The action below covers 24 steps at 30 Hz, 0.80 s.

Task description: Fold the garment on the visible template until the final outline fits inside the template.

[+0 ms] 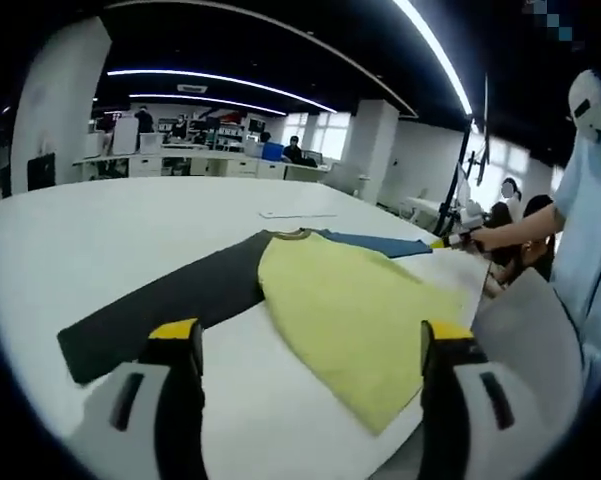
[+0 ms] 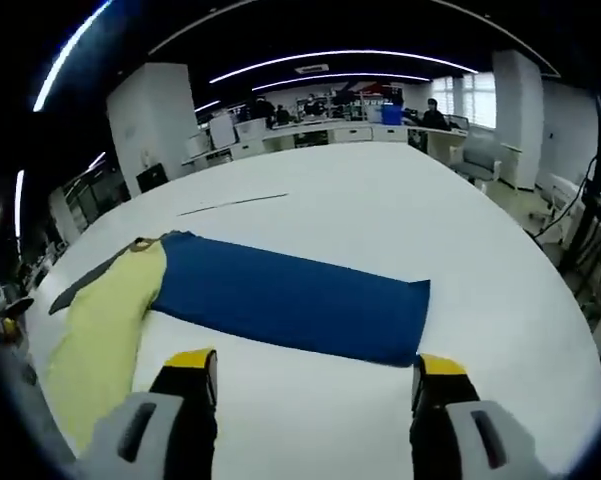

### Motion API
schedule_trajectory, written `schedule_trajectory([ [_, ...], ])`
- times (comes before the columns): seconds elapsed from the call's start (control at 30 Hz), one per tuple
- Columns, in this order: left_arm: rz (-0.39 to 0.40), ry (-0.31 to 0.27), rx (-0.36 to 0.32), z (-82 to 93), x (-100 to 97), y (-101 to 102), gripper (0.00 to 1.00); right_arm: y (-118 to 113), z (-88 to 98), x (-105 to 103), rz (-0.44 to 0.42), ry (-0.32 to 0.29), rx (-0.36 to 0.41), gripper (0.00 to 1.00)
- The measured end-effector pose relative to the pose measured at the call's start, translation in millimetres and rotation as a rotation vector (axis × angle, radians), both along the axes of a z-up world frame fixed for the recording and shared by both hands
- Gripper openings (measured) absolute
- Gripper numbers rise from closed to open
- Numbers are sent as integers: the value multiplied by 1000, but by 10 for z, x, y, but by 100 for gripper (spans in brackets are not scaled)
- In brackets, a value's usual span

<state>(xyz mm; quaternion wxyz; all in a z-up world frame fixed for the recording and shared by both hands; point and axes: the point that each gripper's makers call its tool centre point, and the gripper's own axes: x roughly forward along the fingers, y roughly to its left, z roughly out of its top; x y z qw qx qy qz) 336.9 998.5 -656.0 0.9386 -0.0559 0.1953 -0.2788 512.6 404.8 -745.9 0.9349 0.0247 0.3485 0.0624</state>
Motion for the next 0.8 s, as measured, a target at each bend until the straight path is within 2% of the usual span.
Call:
schedule_trajectory([
  [0.1, 13, -5, -9, 44, -36, -18, 85, -118, -30, 46, -42, 5, -13, 67],
  [0.17, 19, -3, -13, 44, -48, -15, 84, -89, -30, 60, -79, -2, 58, 65],
  [0.2, 24, 2, -17, 40, -53, -15, 84, -117, -51, 29, -108, 22, 60, 64],
  [0.3, 30, 4, -15, 32, -69, -12, 84, -139, -25, 47, -108, 4, 43, 60],
  [0.37, 37, 9, -21, 23, -68, -6, 84, -145, -68, -4, -119, 38, 51, 58],
  [0.43, 40, 8, -27, 30, -69, -21, 83, -159, -76, -22, -129, 37, 60, 57],
  [0.5, 41, 11, -33, 26, -69, -27, 82, -135, -86, -33, -145, 37, 104, 57],
  [0.63, 38, 15, -37, 18, -76, -50, 82, -130, -114, -31, -140, 40, 104, 54],
  [0.67, 38, 15, -39, 19, -77, -52, 81, -124, -93, -7, -137, 20, 102, 52],
  [0.8, 41, 19, -50, 14, -98, -66, 80, -142, -96, 21, -144, 31, 110, 43],
])
